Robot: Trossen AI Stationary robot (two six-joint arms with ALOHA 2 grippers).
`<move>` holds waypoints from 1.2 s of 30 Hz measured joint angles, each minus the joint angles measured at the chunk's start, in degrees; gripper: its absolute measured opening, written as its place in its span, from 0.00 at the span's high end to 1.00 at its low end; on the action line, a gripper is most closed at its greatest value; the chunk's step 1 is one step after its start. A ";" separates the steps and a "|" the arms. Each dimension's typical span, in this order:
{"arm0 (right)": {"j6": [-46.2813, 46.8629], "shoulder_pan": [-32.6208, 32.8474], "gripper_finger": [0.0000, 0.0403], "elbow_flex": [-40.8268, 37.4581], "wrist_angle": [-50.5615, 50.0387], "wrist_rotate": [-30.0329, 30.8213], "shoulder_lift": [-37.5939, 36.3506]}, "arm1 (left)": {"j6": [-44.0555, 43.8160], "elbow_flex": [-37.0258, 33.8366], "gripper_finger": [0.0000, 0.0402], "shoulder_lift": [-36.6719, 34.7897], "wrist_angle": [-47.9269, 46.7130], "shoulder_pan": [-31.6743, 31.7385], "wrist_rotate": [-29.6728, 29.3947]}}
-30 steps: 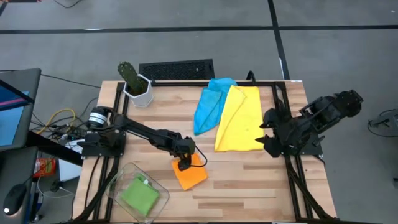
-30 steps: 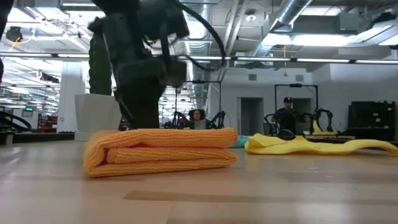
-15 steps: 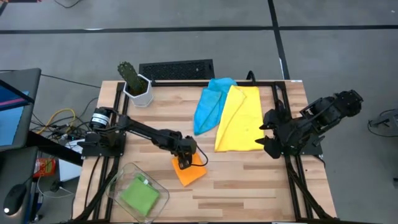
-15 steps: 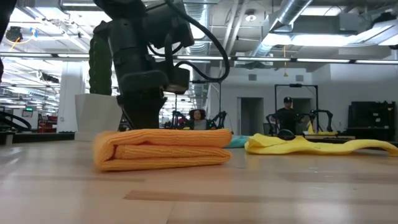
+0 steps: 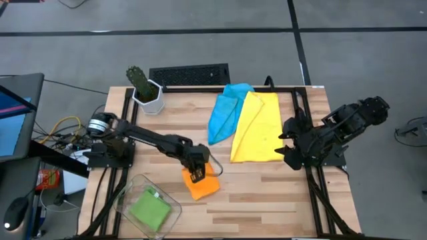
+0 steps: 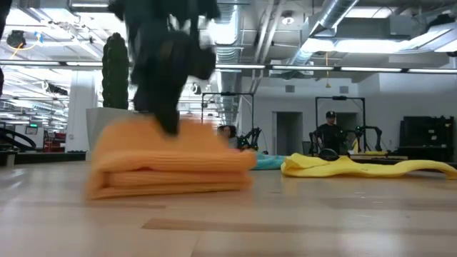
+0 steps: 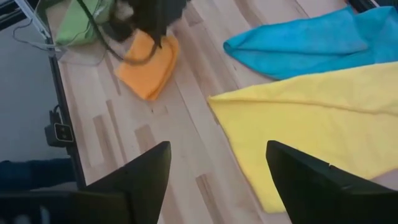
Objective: Fold microfiber towels
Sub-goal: Put the orange microfiber towel into the transparent bin
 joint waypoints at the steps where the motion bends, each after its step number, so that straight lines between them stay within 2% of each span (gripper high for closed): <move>1: -0.08 0.00 0.29 0.00 -0.01 0.00 -0.03 | -1.19 0.31 0.99 -1.51 -1.54 0.03 -0.21; 4: -0.23 0.00 0.30 0.00 0.01 0.01 -0.04 | -6.16 0.35 0.99 -5.11 -4.81 -0.66 -0.03; 15: -2.38 0.00 0.30 0.02 0.51 0.20 -0.03 | -25.85 0.94 1.00 -26.50 -7.80 -8.99 -2.34; 23: -2.76 0.00 0.30 0.02 0.71 1.62 -0.02 | -45.93 0.98 1.00 -40.32 -14.41 -20.07 -10.11; 29: -2.75 -0.02 0.30 0.02 1.66 1.92 -0.02 | -58.31 1.01 1.00 -42.33 -16.99 -30.08 -14.81; 36: -2.75 -0.02 0.30 0.02 2.81 1.92 -0.02 | -68.86 1.03 1.00 -35.91 -16.58 -39.64 -18.19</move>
